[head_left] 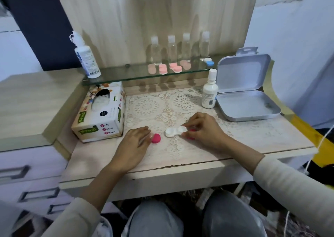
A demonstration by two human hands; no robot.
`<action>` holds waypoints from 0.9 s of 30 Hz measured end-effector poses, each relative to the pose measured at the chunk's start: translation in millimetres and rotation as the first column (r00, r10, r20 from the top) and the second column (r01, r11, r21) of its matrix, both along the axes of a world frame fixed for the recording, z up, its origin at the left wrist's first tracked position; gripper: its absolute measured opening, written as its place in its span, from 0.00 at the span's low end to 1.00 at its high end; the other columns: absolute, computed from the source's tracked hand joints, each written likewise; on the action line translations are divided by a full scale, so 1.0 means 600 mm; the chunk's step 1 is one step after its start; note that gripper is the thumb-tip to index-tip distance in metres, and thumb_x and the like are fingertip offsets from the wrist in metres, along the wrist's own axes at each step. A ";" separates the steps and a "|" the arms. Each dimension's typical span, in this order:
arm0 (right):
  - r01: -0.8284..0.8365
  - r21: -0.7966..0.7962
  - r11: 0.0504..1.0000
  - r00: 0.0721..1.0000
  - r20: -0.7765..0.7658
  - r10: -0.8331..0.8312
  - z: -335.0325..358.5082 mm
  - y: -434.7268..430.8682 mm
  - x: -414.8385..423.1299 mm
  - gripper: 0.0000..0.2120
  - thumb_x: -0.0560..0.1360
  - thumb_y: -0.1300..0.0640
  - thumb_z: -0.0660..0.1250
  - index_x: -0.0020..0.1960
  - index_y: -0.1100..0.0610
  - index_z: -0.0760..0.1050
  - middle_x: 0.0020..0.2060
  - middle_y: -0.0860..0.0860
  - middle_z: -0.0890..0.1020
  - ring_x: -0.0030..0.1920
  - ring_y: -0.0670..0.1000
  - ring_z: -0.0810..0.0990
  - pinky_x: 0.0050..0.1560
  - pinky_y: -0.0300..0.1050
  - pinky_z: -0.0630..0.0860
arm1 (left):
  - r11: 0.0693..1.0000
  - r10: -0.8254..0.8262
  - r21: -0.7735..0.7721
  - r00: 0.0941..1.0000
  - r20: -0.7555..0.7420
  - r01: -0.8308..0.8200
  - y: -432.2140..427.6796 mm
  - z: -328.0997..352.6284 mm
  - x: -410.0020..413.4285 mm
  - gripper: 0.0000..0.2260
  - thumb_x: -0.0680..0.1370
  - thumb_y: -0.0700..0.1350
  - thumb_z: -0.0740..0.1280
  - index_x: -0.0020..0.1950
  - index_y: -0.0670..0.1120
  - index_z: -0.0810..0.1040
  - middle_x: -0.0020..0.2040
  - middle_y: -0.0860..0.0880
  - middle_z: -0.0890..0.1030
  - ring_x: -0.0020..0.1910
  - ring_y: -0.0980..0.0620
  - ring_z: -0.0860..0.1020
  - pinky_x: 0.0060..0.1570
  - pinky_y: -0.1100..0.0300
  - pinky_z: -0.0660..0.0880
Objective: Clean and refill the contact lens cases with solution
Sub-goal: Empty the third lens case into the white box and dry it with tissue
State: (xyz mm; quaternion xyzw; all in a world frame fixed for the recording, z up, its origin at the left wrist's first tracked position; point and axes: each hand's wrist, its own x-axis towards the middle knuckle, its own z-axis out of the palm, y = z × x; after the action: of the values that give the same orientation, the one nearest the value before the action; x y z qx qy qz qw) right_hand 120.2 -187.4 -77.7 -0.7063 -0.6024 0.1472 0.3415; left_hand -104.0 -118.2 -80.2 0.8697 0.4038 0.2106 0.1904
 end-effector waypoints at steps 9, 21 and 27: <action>-0.044 -0.051 0.998 0.997 0.063 0.047 0.008 -0.002 -0.010 0.19 0.62 0.44 0.76 0.51 0.48 0.82 0.40 0.41 0.72 0.46 0.45 0.72 0.49 0.42 0.68 | 1.000 0.000 -0.007 1.000 0.013 0.000 0.005 -0.006 -0.004 0.17 0.79 0.50 0.60 0.65 0.44 0.75 0.68 0.51 0.71 0.68 0.54 0.65 0.63 0.71 0.54; -0.168 -0.090 0.982 0.952 0.242 0.185 0.049 0.085 -0.039 0.15 0.77 0.54 0.63 0.63 0.51 0.74 0.62 0.48 0.77 0.60 0.51 0.74 0.58 0.46 0.71 | 0.931 0.194 0.283 0.970 0.149 -0.229 0.089 0.119 -0.058 0.09 0.77 0.41 0.65 0.54 0.41 0.81 0.56 0.43 0.80 0.59 0.44 0.74 0.60 0.54 0.68; -0.233 -0.160 0.959 0.905 0.325 0.274 0.033 0.145 -0.045 0.17 0.77 0.55 0.61 0.66 0.50 0.72 0.65 0.47 0.74 0.63 0.52 0.73 0.61 0.51 0.71 | 0.879 0.415 0.264 0.910 -0.011 -0.398 0.178 0.137 -0.094 0.09 0.76 0.44 0.65 0.55 0.46 0.81 0.57 0.44 0.80 0.55 0.45 0.77 0.54 0.57 0.70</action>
State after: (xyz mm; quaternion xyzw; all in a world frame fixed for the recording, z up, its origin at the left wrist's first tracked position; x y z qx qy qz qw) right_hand 93.3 -100.7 -57.9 -0.6556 -0.7297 0.0997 0.1669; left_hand -160.3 -11.5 1.8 0.7893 0.5528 0.2668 0.0144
